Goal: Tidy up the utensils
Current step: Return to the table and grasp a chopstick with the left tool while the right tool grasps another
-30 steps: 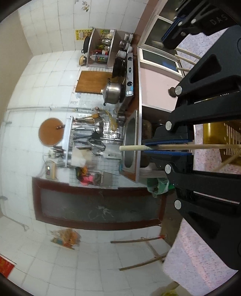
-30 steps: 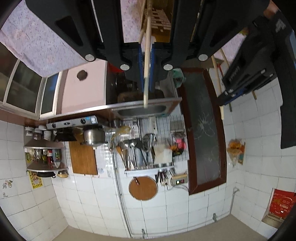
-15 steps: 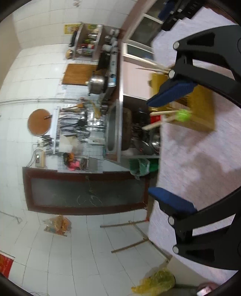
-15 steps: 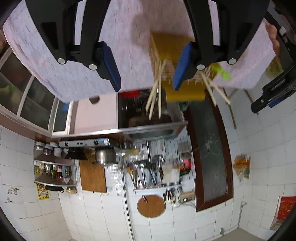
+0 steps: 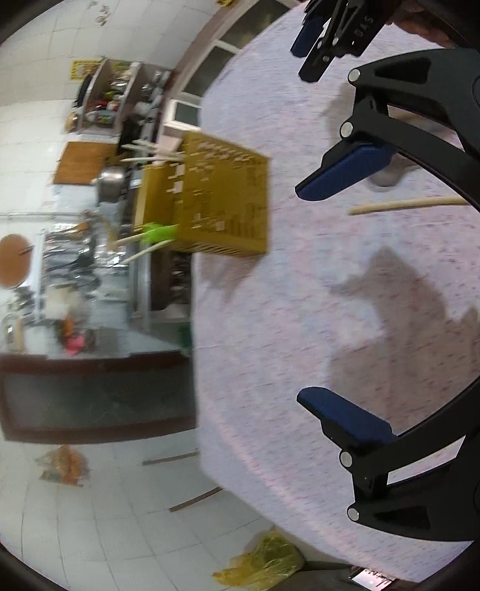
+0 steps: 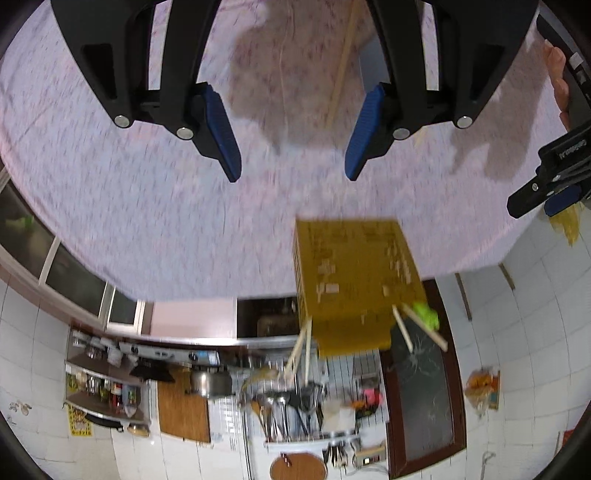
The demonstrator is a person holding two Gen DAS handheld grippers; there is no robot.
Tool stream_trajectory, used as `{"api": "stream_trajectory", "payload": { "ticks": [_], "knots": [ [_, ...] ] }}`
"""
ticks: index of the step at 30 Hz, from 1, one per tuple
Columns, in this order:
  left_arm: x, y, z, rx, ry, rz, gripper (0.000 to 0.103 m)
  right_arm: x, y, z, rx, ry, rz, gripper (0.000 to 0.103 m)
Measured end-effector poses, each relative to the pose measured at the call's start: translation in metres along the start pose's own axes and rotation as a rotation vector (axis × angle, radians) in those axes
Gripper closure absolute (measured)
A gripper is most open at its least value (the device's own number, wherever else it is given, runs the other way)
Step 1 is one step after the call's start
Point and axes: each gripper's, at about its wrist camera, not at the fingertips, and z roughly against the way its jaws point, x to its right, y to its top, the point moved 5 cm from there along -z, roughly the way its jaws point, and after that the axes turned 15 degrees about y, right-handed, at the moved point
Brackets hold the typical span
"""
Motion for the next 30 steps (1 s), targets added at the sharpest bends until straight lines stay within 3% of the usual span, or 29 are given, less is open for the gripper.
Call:
{"api": "stream_trajectory", "payload": {
  "ticks": [5, 15, 20, 22, 25, 30],
  "knots": [
    [0.012, -0.032, -0.014, -0.077, -0.017, -0.041, 0.005, 0.003, -0.025, -0.021, -0.077, -0.010, -0.031, 0.045],
    [0.025, -0.052, -0.034, -0.148, -0.004, -0.070, 0.005, -0.003, -0.041, -0.042, -0.172, -0.018, -0.045, 0.046],
    [0.029, -0.055, -0.038, -0.179, -0.020, -0.070, 0.005, -0.007, -0.043, -0.046, -0.204, -0.029, -0.043, 0.060],
    [0.030, -0.055, -0.038, -0.190, -0.025, -0.063, 0.005, -0.009, -0.043, -0.046, -0.206, -0.015, -0.036, 0.077],
    [0.034, -0.056, -0.039, -0.204, -0.033, -0.060, 0.005, -0.011, -0.043, -0.046, -0.207, 0.003, -0.026, 0.092],
    [0.043, -0.061, -0.037, -0.211, -0.041, -0.092, 0.005, -0.007, -0.044, -0.039, -0.213, 0.015, -0.008, 0.094]
  ]
}}
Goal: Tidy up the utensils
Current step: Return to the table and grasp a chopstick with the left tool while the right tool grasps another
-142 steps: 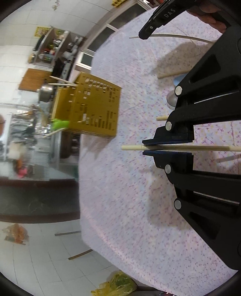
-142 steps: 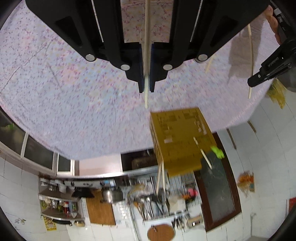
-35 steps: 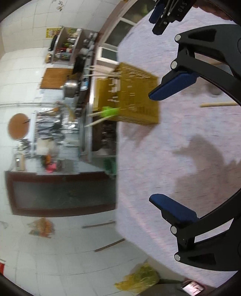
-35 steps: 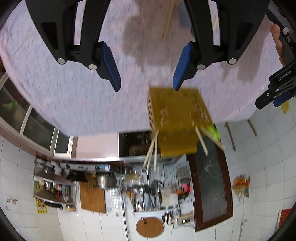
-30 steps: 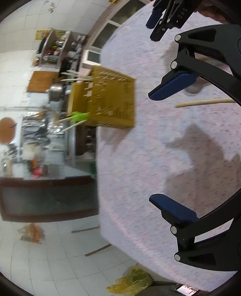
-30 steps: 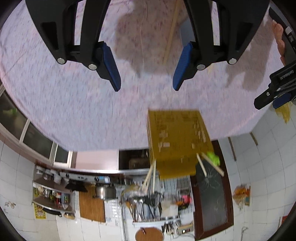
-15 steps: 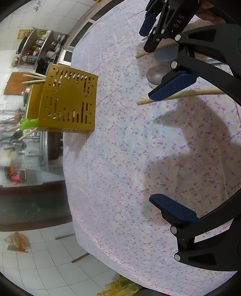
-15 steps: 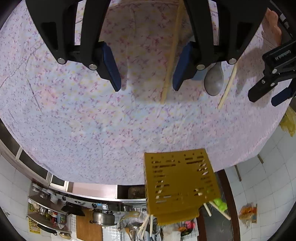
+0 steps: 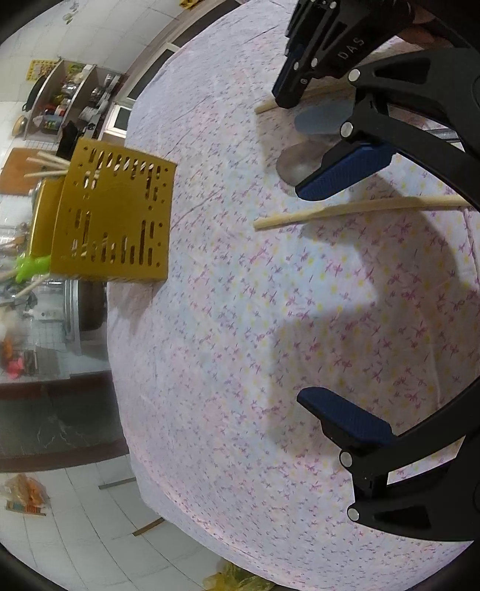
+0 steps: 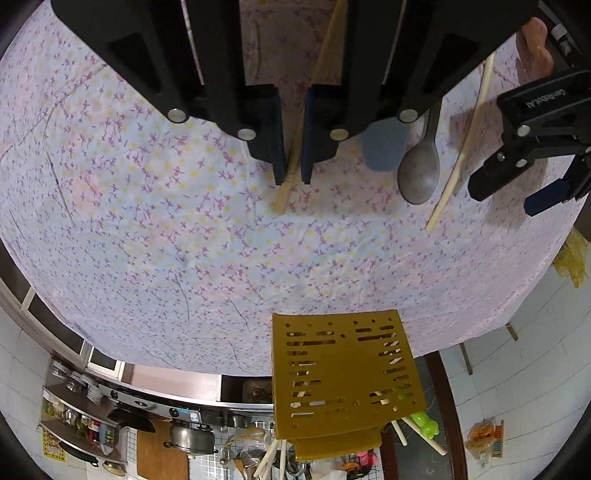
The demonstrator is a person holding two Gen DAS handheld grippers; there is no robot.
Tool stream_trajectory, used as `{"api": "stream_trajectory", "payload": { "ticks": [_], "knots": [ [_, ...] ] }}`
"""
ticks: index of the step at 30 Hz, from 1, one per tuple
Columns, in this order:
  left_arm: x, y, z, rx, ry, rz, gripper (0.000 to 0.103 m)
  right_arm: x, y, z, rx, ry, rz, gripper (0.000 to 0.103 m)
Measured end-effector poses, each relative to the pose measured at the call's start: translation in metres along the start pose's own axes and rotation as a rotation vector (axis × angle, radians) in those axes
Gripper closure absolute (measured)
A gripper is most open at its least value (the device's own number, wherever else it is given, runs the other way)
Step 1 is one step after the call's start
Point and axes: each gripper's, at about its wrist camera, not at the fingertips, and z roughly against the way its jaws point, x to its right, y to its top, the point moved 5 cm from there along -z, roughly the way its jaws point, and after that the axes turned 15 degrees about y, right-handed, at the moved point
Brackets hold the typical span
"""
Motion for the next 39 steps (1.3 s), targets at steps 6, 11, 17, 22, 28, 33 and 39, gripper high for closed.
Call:
{"api": "stream_trajectory", "payload": {
  "ticks": [6, 11, 17, 22, 28, 33, 39],
  "knots": [
    [0.009, -0.003, -0.005, -0.030, -0.005, -0.014, 0.005, 0.020, -0.002, 0.012, -0.007, -0.006, 0.010, 0.095],
    [0.015, -0.004, -0.010, -0.055, 0.003, -0.021, 0.006, 0.037, -0.002, 0.019, -0.005, 0.004, -0.015, 0.095],
    [0.020, -0.001, -0.014, -0.064, -0.005, -0.017, 0.027, 0.043, -0.003, 0.018, -0.003, 0.026, -0.040, 0.095],
    [0.030, 0.002, -0.013, -0.055, 0.003, -0.060, 0.043, 0.044, -0.005, 0.017, 0.004, 0.026, -0.062, 0.095],
    [0.046, 0.006, -0.009, -0.066, -0.014, -0.110, 0.074, 0.044, -0.003, 0.015, 0.000, 0.016, -0.078, 0.094],
    [0.050, 0.011, -0.012, -0.084, -0.035, -0.110, 0.092, 0.048, 0.000, 0.013, 0.000, 0.021, -0.114, 0.094],
    [0.047, 0.011, -0.013, -0.080, -0.052, -0.078, 0.098, 0.047, 0.000, 0.015, 0.018, 0.017, -0.110, 0.096]
  ]
}}
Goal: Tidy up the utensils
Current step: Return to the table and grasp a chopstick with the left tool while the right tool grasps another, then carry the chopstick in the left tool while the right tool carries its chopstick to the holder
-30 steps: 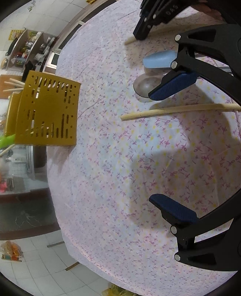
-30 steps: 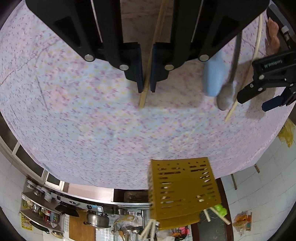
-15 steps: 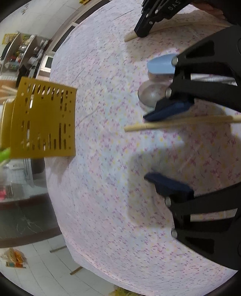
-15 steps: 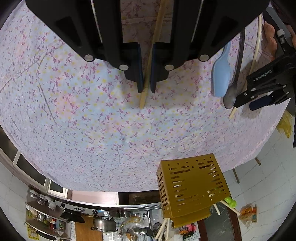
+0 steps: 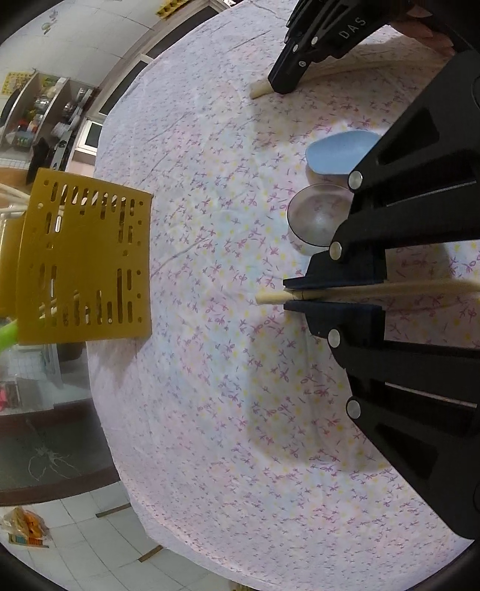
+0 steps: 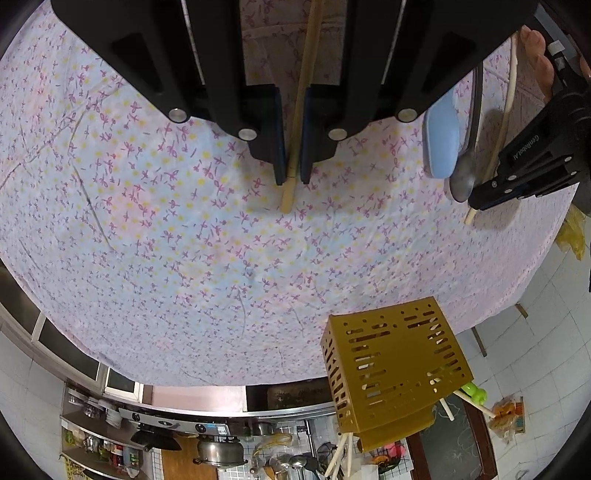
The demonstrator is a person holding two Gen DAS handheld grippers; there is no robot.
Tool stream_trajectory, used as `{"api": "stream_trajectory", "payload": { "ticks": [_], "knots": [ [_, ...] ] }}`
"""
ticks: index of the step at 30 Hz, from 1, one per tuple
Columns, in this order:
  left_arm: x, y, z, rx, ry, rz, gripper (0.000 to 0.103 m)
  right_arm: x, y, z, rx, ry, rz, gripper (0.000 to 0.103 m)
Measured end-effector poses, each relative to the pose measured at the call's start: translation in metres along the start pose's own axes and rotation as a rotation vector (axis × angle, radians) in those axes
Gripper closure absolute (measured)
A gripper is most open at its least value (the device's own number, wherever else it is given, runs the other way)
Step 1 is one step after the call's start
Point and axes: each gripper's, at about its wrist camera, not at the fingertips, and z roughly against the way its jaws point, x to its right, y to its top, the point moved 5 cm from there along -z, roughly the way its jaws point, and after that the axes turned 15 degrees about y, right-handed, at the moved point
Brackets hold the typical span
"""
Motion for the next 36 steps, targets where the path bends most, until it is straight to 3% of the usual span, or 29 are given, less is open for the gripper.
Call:
{"api": "stream_trajectory", "payload": {
  "ticks": [7, 24, 30, 36],
  "knots": [
    [-0.013, 0.002, 0.016, 0.047, -0.010, 0.057, 0.098, -0.003, 0.006, 0.014, 0.062, 0.011, 0.015, 0.097],
    [-0.079, 0.013, 0.104, 0.324, -0.002, 0.244, 0.098, -0.026, 0.027, 0.090, 0.355, 0.055, 0.104, 0.097],
    [-0.089, 0.006, 0.127, 0.402, 0.010, 0.265, 0.098, -0.038, 0.026, 0.120, 0.482, 0.057, 0.164, 0.097],
    [-0.087, -0.007, 0.140, 0.456, 0.043, 0.256, 0.098, -0.045, 0.024, 0.139, 0.555, 0.067, 0.185, 0.097]
  ]
}}
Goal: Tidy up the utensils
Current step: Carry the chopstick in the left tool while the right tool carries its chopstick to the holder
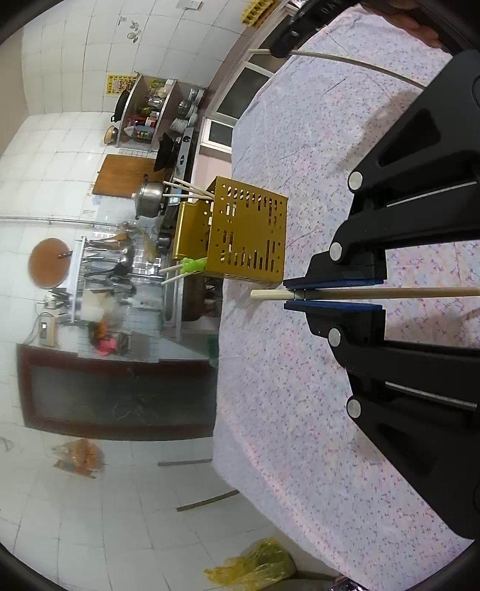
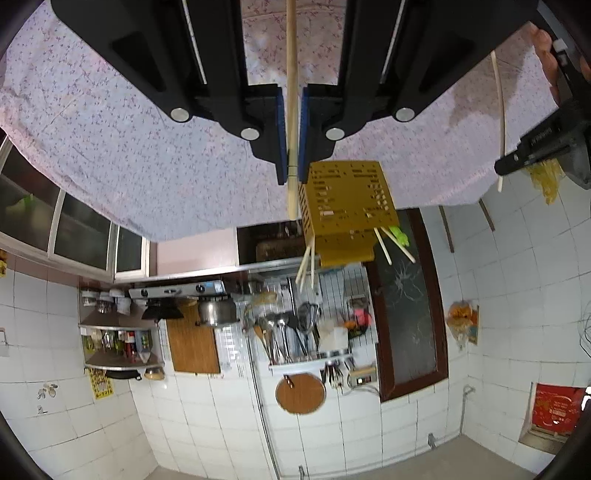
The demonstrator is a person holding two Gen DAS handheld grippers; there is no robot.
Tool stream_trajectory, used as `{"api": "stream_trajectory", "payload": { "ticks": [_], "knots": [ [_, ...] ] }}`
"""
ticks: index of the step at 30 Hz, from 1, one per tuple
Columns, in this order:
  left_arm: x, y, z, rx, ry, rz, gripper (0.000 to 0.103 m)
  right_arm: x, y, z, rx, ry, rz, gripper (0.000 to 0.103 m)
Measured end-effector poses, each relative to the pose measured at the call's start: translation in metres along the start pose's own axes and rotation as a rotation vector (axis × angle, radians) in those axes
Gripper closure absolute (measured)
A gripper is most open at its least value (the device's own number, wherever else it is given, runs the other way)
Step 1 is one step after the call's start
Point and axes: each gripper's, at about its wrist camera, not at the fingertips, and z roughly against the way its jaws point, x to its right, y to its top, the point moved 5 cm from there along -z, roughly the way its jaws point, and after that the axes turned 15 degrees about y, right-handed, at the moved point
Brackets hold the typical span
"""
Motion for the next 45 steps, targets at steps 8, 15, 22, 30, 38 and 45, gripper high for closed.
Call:
{"api": "stream_trajectory", "payload": {
  "ticks": [8, 15, 22, 30, 38, 45],
  "knots": [
    [-0.005, -0.005, 0.020, 0.066, 0.002, 0.007, 0.098, -0.009, -0.002, 0.017, 0.053, -0.004, 0.029, 0.097],
    [-0.006, 0.008, 0.036, 0.130, -0.006, 0.007, 0.098, -0.013, 0.011, 0.028, 0.102, 0.007, 0.037, 0.097],
    [0.005, 0.040, 0.029, 0.153, -0.039, 0.037, 0.098, -0.011, 0.033, 0.013, 0.131, 0.036, 0.022, 0.097],
    [0.026, 0.105, 0.007, 0.211, -0.079, 0.054, 0.098, -0.017, 0.079, -0.018, 0.181, 0.055, 0.071, 0.097],
    [0.065, 0.206, -0.020, 0.345, -0.104, 0.038, 0.098, -0.029, 0.152, -0.063, 0.250, 0.068, 0.137, 0.097],
    [0.107, 0.254, -0.064, 0.420, -0.115, -0.008, 0.098, -0.025, 0.197, -0.117, 0.300, 0.077, 0.149, 0.097]
  ]
}}
